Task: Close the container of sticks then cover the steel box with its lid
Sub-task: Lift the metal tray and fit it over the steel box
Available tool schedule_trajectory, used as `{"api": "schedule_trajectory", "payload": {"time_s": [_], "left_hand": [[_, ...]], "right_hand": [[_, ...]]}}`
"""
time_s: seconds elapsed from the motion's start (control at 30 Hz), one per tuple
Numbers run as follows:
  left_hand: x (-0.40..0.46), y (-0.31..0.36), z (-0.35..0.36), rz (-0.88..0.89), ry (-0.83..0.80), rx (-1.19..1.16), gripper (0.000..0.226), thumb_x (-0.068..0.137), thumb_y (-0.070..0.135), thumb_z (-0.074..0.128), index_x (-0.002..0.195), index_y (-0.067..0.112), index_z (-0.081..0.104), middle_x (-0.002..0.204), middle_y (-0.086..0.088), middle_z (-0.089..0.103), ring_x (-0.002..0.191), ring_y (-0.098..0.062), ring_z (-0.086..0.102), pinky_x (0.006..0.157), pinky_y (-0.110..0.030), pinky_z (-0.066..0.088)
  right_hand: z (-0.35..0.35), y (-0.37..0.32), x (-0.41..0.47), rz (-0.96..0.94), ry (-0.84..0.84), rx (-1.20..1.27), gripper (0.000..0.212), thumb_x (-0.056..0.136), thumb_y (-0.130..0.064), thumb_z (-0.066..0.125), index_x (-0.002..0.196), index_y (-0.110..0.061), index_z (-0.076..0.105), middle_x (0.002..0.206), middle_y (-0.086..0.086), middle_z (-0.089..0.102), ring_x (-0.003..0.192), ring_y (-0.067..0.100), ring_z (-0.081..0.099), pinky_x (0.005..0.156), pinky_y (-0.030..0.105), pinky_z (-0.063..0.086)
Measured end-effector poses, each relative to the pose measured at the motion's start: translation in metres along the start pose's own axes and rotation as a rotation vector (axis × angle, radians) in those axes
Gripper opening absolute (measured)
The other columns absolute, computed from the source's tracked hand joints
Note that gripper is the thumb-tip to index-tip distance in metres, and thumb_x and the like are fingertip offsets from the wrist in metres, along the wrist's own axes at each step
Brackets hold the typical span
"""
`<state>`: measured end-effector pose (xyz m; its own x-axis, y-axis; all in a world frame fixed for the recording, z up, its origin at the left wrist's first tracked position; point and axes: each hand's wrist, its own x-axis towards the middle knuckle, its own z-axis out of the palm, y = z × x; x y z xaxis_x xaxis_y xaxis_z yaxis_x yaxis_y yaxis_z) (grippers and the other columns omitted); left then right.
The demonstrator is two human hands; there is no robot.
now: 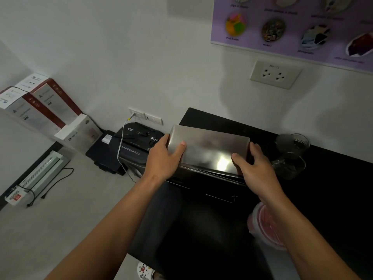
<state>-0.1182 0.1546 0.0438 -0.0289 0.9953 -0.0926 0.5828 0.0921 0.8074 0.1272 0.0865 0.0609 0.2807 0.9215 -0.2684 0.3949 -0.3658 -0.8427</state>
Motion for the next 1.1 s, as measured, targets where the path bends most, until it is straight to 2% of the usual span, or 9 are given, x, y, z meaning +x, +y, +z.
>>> {"api": "schedule_trajectory", "payload": {"time_s": [0.1,0.23,0.3,0.37,0.47,0.57,0.77,0.9,1.1], "left_hand": [[-0.003,0.002,0.000,-0.002,0.000,0.019,0.038,0.098,0.047,0.063,0.130,0.026,0.066,0.109,0.012,0.073,0.092,-0.003,0.067,0.075,-0.014,0.046],[-0.006,0.000,0.004,0.055,0.010,0.113,0.046,0.098,0.051,0.058,0.133,0.023,0.060,0.125,0.002,0.069,0.116,-0.021,0.066,0.092,-0.034,0.052],[-0.010,-0.001,0.008,0.113,0.027,0.280,0.064,0.096,0.058,0.054,0.146,0.018,0.051,0.151,-0.008,0.053,0.142,-0.032,0.048,0.113,-0.047,0.046],[-0.019,0.001,0.014,0.221,0.034,0.429,0.074,0.097,0.058,0.056,0.156,0.015,0.042,0.169,-0.015,0.031,0.158,-0.040,0.023,0.127,-0.056,0.026],[-0.035,0.009,0.024,0.480,-0.022,0.543,0.072,0.097,0.058,0.059,0.155,0.017,0.044,0.170,-0.013,0.030,0.159,-0.041,0.018,0.127,-0.056,0.012],[-0.045,0.009,0.036,0.597,-0.140,0.650,0.077,0.095,0.064,0.055,0.157,0.021,0.041,0.170,-0.010,0.030,0.159,-0.040,0.018,0.127,-0.059,0.010],[-0.049,0.004,0.044,0.675,-0.105,0.633,0.066,0.090,0.041,0.075,0.148,0.018,0.055,0.160,-0.014,0.048,0.150,-0.046,0.038,0.119,-0.072,0.029],[-0.049,0.005,0.043,0.669,-0.096,0.602,0.065,0.089,0.036,0.079,0.147,0.017,0.057,0.159,-0.014,0.049,0.149,-0.047,0.039,0.118,-0.072,0.029],[-0.051,0.007,0.044,0.649,-0.095,0.582,0.064,0.092,0.034,0.077,0.149,0.016,0.055,0.161,-0.015,0.046,0.152,-0.046,0.035,0.122,-0.070,0.025]], "right_hand": [[-0.001,0.005,-0.003,-0.025,-0.010,0.010,0.066,0.101,-0.036,0.062,0.161,-0.027,0.035,0.171,0.000,0.027,0.156,0.019,0.030,0.119,0.029,0.027],[-0.004,0.007,-0.005,-0.049,-0.048,0.026,0.062,0.102,-0.034,0.062,0.159,-0.025,0.038,0.151,-0.006,0.052,0.133,0.010,0.051,0.105,0.025,0.037],[-0.007,0.008,-0.005,-0.048,-0.056,0.016,0.062,0.101,-0.037,0.062,0.158,-0.026,0.040,0.150,-0.004,0.055,0.135,0.015,0.054,0.111,0.031,0.042],[-0.010,0.008,-0.004,-0.050,-0.067,0.009,0.058,0.102,-0.035,0.063,0.155,-0.027,0.044,0.146,-0.004,0.059,0.134,0.016,0.057,0.110,0.032,0.043],[-0.013,0.007,-0.006,-0.050,-0.077,0.027,0.054,0.103,-0.029,0.061,0.154,-0.026,0.045,0.138,-0.011,0.059,0.128,0.010,0.055,0.101,0.024,0.038],[-0.014,0.007,-0.007,-0.043,-0.069,0.055,0.059,0.104,-0.025,0.061,0.159,-0.021,0.039,0.128,-0.016,0.050,0.123,0.003,0.047,0.099,0.021,0.034],[-0.017,0.014,-0.010,-0.044,-0.098,0.074,0.065,0.105,-0.027,0.060,0.163,-0.020,0.030,0.135,-0.012,0.050,0.126,0.003,0.045,0.100,0.020,0.033],[-0.018,0.017,-0.008,-0.060,-0.105,0.073,0.070,0.104,-0.031,0.061,0.164,-0.020,0.027,0.159,-0.002,0.047,0.145,0.016,0.046,0.103,0.021,0.033],[-0.020,0.028,-0.011,-0.171,-0.096,-0.025,0.068,0.105,-0.036,0.057,0.164,-0.023,0.026,0.165,-0.002,0.039,0.152,0.017,0.037,0.120,0.031,0.031]]}}
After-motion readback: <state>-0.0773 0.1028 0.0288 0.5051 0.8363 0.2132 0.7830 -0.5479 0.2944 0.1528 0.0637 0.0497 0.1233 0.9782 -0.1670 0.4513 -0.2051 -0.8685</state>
